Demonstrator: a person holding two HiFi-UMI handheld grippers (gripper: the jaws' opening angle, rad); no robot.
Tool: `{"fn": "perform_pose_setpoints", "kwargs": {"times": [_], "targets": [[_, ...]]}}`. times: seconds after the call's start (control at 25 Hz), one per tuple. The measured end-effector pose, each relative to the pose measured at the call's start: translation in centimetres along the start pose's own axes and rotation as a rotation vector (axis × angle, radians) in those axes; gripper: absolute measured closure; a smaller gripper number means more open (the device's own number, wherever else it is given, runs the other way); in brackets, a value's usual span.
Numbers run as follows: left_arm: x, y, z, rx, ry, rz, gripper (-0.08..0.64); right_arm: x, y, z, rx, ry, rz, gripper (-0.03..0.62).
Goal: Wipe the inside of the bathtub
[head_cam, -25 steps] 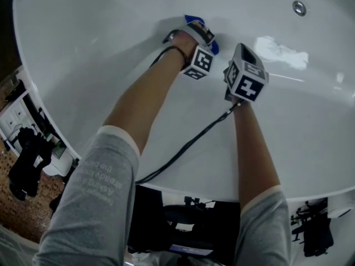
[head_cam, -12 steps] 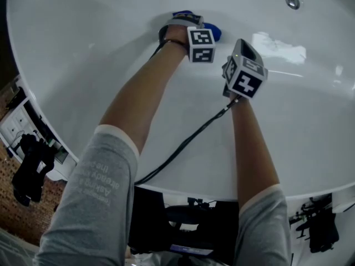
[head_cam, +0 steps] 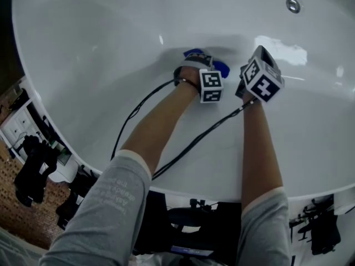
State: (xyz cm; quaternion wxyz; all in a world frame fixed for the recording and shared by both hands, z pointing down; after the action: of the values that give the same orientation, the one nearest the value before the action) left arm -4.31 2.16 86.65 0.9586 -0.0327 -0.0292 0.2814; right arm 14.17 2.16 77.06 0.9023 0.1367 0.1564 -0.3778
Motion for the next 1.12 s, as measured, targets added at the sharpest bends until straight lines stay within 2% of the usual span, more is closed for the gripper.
{"fn": "perform_pose_setpoints", "kwargs": {"times": [0.08,0.12,0.28,0.36,0.48,0.6,0.72,0.92,1.12], "targets": [[-0.2,-0.7,0.1,0.001,0.013,-0.022,0.437,0.2,0.5,0.0,-0.009,0.011,0.022,0.583],[-0.5,-1.8,0.2,0.011,0.025,-0.058,0.437,0.3,0.6,0.1,-0.011,0.016,0.03,0.583],[-2.1,-9.2,0.0,0.074,0.048,-0.25,0.437,0.6,0.7,0.2,-0.007,0.028,0.035,0.583],[-3.0,-13.0,-0.5,0.077,0.035,-0.332,0.437,0.6,0.5,0.1,0.003,0.028,0.023,0.583],[-3.3,-15.3,-1.1,0.072,0.016,-0.35,0.436,0.6,0.3,0.3,0.017,0.013,0.001,0.583],[-3.0,-14.7,-0.9,0.092,0.034,-0.352,0.437,0.2,0.3,0.8,0.027,-0.016,-0.012,0.583],[-2.6,-13.1,-0.7,0.071,0.043,-0.335,0.437,-0.3,0.0,1.0,0.048,-0.041,-0.021,0.583],[-1.3,-8.1,-0.5,0.004,0.055,-0.305,0.437,-0.8,0.2,0.9,0.056,-0.063,-0.031,0.583],[-1.2,-2.0,0.0,-0.098,0.047,-0.297,0.437,-0.4,-0.2,1.1,0.072,-0.05,-0.039,0.583]]}}
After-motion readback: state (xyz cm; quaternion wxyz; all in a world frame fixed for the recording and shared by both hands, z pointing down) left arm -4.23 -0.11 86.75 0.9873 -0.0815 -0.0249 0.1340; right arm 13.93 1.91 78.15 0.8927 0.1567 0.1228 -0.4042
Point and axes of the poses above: the fingertips, and each gripper's own axes: z forward along the fingers, y to its right, x out of its top, the point moved 7 cm from there along -z, backward along the fingers, and after that the axes turned 7 degrees about -y, right-handed, at the moved point
